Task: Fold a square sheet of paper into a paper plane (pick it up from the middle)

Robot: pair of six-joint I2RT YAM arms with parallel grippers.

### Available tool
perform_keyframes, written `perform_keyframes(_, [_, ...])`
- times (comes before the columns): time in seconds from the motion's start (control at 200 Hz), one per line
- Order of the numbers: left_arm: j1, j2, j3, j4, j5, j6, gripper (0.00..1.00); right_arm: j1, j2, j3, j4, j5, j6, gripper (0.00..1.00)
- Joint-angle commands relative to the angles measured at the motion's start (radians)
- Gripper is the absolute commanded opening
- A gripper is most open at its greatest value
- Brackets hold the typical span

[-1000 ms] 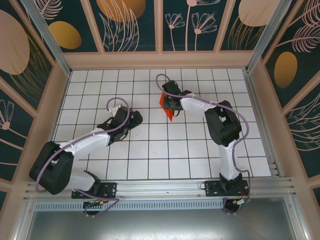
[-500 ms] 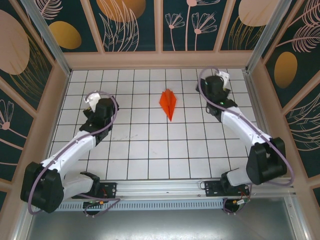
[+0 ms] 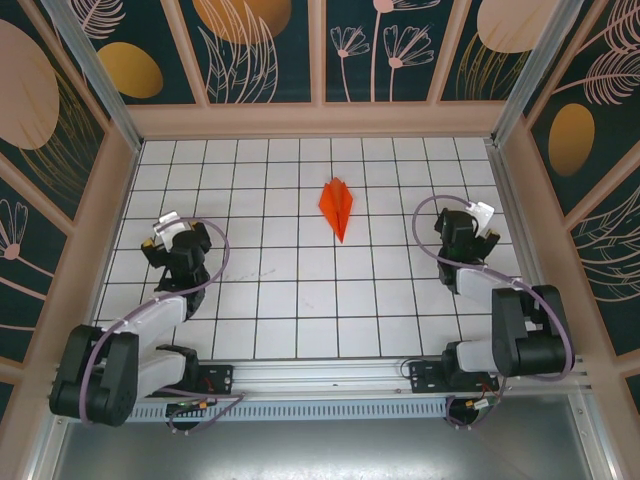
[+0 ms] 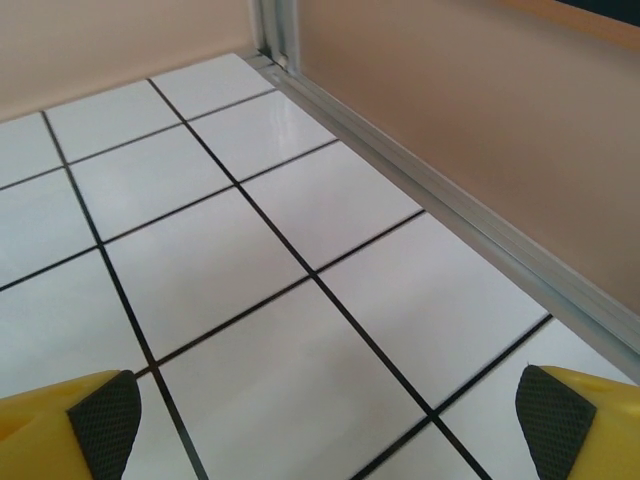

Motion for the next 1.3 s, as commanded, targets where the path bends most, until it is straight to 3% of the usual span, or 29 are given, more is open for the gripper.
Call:
perform_keyframes(0.0, [0.037, 0.055, -0.061, 0.266, 0.119, 0.106, 0.99, -0.010, 0.036, -0.038, 0.242, -0.065, -0.096, 0.99])
perform_keyframes(0.27, [0.095, 0.125, -0.110, 0.537, 0.387, 0.155, 0.99, -0.068, 0.042, -0.147, 0.478, -0.307, -0.141, 0.99])
perform_keyframes(0.425, [0.112, 0.219, -0.133, 0.706, 0.446, 0.153, 0.99, -0.100, 0.108, -0.195, 0.620, -0.376, -0.116, 0.99])
perform_keyframes(0.545, [0.113, 0.325, -0.148, 0.828, 0.436, 0.150, 0.98, -0.101, 0.121, -0.185, 0.617, -0.420, -0.132, 0.99])
perform_keyframes(0.736, [0.114, 0.338, -0.102, 0.751, 0.427, 0.148, 0.99, -0.101, 0.181, -0.228, 0.747, -0.465, -0.156, 0.99])
perform_keyframes(1.296, [0.118, 0.343, -0.079, 0.710, 0.414, 0.138, 0.99, -0.100, 0.179, -0.216, 0.722, -0.470, -0.156, 0.99])
